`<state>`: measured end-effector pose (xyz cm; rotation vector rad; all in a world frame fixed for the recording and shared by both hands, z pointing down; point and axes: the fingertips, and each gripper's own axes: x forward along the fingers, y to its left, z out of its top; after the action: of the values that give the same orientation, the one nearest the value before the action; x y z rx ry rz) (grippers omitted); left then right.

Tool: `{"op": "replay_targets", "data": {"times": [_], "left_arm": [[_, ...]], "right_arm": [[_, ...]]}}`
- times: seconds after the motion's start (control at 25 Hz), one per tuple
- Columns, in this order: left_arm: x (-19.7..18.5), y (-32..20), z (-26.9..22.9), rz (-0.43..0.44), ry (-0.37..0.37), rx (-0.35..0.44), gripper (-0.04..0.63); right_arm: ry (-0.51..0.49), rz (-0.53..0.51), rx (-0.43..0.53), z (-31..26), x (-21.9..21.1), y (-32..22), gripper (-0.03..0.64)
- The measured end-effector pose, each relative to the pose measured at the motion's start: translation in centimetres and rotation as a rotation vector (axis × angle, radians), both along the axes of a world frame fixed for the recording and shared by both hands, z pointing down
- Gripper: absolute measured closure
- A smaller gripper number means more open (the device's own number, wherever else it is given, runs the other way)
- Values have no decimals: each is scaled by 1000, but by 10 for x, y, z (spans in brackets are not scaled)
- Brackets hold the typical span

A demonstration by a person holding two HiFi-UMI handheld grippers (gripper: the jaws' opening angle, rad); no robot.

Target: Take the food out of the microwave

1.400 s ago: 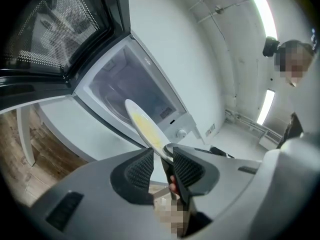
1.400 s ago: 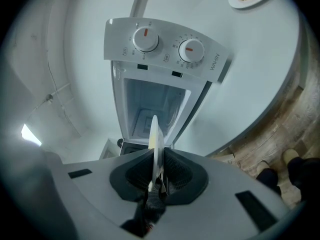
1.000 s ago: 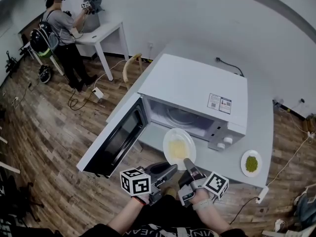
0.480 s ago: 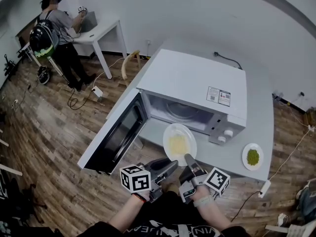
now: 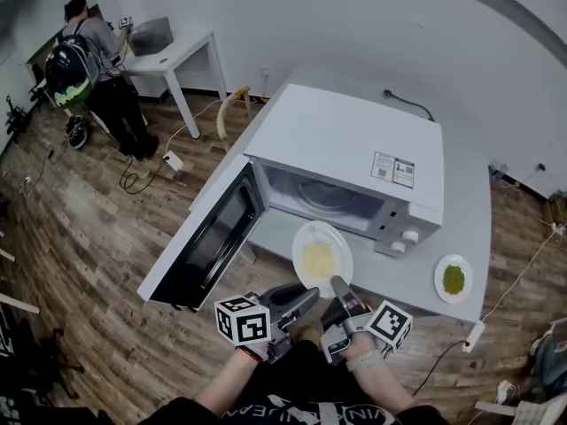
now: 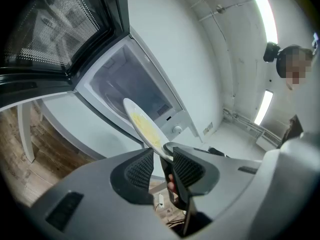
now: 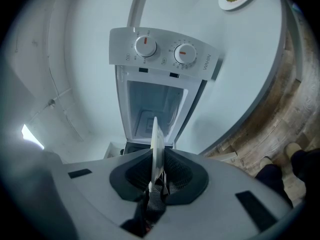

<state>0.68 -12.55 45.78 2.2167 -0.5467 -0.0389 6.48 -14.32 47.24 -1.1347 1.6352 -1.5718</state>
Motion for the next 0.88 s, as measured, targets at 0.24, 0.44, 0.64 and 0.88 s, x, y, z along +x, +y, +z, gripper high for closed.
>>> {"op": "replay_targets", "data": {"times": [0.24, 0.44, 0.64, 0.88], "left_arm": [[-1, 1, 2, -2, -1, -7, 471], [-3, 1, 3, -5, -1, -15, 471], [-2, -1, 5, -2, -3, -14, 471], [-2, -2, 5, 4, 0, -20, 472]], "right_arm": [[-4, 1, -3, 1, -1, 0, 558], [3, -4, -11, 3, -3, 1, 558], [7, -2, -13, 6, -2, -1, 558], [7, 6, -16, 5, -2, -2, 558]]}}
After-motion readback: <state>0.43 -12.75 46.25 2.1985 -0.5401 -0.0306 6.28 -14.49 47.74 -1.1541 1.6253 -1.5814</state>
